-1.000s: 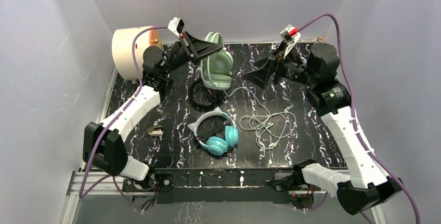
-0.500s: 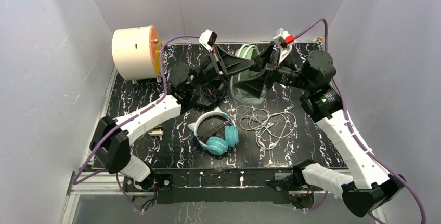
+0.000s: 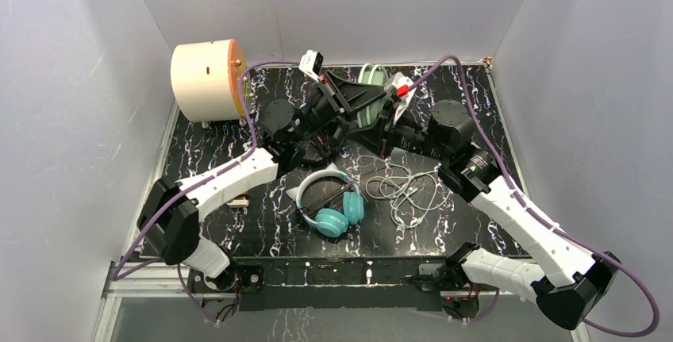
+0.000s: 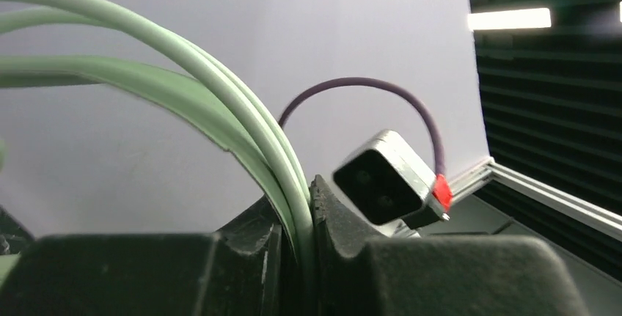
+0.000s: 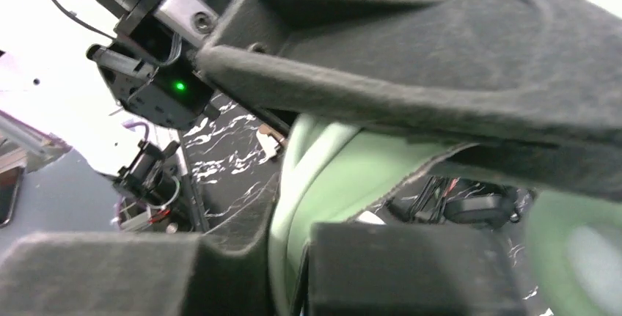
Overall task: Wrap the headphones
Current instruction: Wrap the headphones cable around the headphones.
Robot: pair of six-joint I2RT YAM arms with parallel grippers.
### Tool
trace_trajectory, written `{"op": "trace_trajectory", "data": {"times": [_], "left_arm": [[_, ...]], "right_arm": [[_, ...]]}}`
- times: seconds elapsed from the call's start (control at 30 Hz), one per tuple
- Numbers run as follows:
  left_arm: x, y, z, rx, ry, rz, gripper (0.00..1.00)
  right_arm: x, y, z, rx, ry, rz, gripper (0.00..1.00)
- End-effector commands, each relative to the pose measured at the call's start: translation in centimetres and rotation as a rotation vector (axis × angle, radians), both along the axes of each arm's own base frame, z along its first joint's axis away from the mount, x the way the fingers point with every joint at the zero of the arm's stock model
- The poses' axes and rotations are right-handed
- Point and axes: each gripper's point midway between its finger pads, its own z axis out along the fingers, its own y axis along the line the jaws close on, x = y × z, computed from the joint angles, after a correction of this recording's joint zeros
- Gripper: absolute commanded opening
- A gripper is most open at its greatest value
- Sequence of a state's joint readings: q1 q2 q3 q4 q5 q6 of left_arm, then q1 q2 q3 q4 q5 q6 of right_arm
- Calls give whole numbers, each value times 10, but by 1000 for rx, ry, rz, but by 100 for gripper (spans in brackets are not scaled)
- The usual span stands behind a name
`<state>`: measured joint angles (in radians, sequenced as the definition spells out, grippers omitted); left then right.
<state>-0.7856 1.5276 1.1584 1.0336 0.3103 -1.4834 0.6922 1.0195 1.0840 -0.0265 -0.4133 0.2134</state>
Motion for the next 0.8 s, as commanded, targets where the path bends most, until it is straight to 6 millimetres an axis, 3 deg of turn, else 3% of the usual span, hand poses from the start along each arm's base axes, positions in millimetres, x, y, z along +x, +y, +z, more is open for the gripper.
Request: {"op": "trace_trajectory", "data": {"times": [0.0,0.17,0.2,0.23,0.3,0.43,0.6,0.77], "left_arm": [[-26,41,40,-4,-164,139,25],[-19,70,-7,437,-121,326,67],[-15,80,-16,524,-97,368,86],[-14,87,-21,587,-89,392,97],[-11,96,-37,719,-54,415,98],[-10,93,-59,799,-24,388,98],[7,98,-88,865,47,456,98],[16,80,-100,854,45,419,98]], "right_arm": [[6,-21,41,-8,-193,-104,0],[2,-18,12,-234,-256,11,0],[0,-19,1,-286,-254,41,0],[-1,-19,-7,-325,-266,72,0],[-4,-17,-22,-383,-284,136,0],[-6,-15,-43,-452,-299,199,0],[-9,-13,-46,-472,-310,223,0],[-6,-12,-55,-520,-290,231,0]]}}
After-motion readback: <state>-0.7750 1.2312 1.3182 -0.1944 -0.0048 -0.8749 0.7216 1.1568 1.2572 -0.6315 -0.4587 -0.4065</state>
